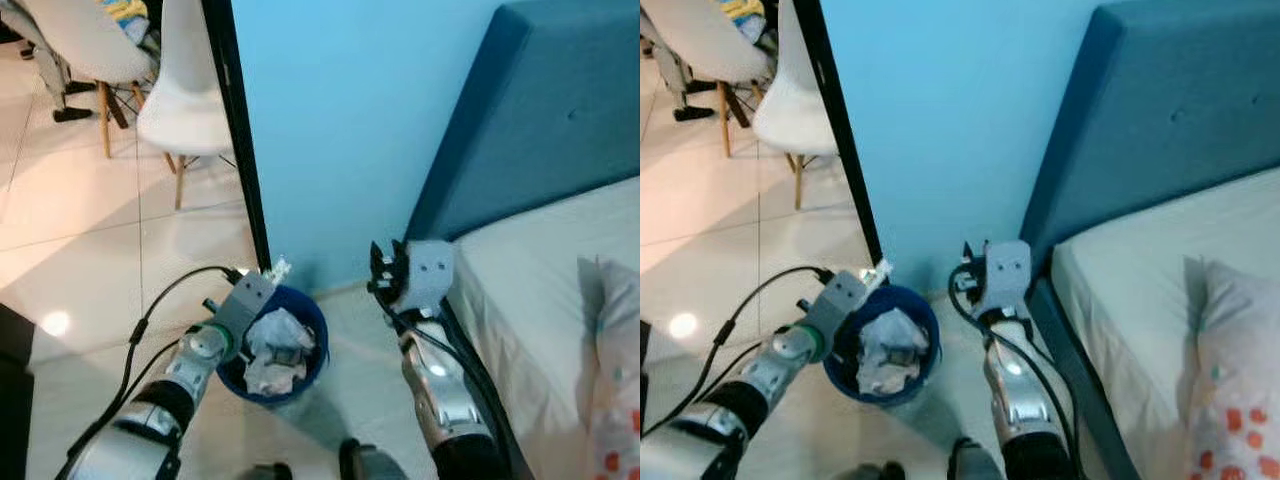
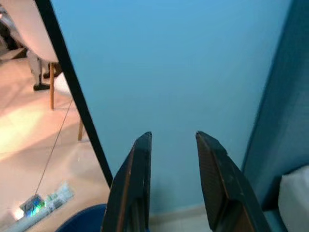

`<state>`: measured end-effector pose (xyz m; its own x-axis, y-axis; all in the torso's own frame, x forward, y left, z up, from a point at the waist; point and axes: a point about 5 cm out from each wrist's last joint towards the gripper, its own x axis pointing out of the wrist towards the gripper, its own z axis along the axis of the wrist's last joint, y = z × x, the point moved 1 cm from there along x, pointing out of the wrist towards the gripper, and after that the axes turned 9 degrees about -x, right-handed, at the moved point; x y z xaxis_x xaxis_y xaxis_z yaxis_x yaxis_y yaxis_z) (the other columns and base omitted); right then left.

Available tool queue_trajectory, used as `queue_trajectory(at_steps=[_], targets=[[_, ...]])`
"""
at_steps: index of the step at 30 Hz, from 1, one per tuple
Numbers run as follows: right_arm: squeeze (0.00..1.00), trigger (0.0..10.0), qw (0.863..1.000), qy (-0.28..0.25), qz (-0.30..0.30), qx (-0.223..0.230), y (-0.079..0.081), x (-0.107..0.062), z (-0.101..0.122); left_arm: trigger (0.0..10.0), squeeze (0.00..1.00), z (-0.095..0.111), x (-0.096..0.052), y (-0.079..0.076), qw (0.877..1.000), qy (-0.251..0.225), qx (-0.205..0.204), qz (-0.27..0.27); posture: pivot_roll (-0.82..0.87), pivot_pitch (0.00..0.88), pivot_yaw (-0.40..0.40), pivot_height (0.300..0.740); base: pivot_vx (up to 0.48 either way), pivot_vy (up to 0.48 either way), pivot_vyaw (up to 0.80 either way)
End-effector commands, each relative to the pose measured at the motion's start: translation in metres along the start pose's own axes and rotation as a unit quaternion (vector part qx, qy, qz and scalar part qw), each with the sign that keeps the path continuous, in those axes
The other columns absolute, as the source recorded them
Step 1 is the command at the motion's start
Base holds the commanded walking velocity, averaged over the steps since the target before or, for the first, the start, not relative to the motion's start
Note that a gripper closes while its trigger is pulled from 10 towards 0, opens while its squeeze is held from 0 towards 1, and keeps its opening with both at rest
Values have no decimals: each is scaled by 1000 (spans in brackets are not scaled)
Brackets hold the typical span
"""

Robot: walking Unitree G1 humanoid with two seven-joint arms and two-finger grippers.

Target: Clean up the room

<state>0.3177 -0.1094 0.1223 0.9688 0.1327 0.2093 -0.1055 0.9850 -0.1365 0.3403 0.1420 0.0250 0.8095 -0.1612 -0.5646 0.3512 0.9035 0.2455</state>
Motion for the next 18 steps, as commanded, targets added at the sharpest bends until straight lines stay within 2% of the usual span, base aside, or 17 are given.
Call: queue_trajectory(at_steps=[1,3,5,6,8,9,11,13,15,16,17,18], targets=[[0,10000,1000,5,4,-2,4,-2,0,10000,0,-9,0,0,1000,22,1,4,-201,236,103,711,0,0,0],[0,10000,1000,-10,1,1,4,-7,12,10000,0,-7,0,4,1000,27,1,16,-231,300,104,711,0,0,0],[0,10000,1000,-16,-2,-1,2,-10,17,10000,0,-4,0,6,999,24,-1,22,-236,322,103,711,0,0,0],[0,10000,1000,-19,-8,-3,-2,-11,20,10000,416,2,1,8,999,11,-11,28,-236,335,101,711,0,0,0],[0,10000,1000,-20,-13,-4,-6,-13,22,10000,416,7,1,9,999,2,-18,31,-237,340,101,711,0,0,0],[0,10000,1000,-17,-18,-6,-9,-14,22,10000,1000,15,2,10,999,-17,-33,29,-237,352,100,711,0,0,0],[0,10000,1000,-15,-21,-7,-11,-15,22,10000,1000,20,2,11,998,-30,-41,29,-234,356,100,711,0,0,0],[0,10000,1000,-12,-23,-7,-12,-16,21,10000,1000,32,1,18,996,-63,-46,51,-227,353,101,711,0,0,0],[0,10000,1000,-8,-22,-6,-11,-16,21,10000,1000,41,-1,25,991,-90,-71,66,-218,345,102,711,0,0,0],[0,10000,1000,-8,-22,-6,-11,-16,21,10000,1000,41,-1,25,991,-90,-71,66,-218,345,102,711,0,0,0],[0,10000,1000,-6,-18,-3,-8,-14,21,10000,0,49,-3,31,986,-121,-87,71,-204,324,103,711,0,0,0],[0,10000,1000,-6,-18,-3,-8,-14,21,10000,0,49,-3,31,986,-121,-87,71,-204,324,103,711,0,0,0]])
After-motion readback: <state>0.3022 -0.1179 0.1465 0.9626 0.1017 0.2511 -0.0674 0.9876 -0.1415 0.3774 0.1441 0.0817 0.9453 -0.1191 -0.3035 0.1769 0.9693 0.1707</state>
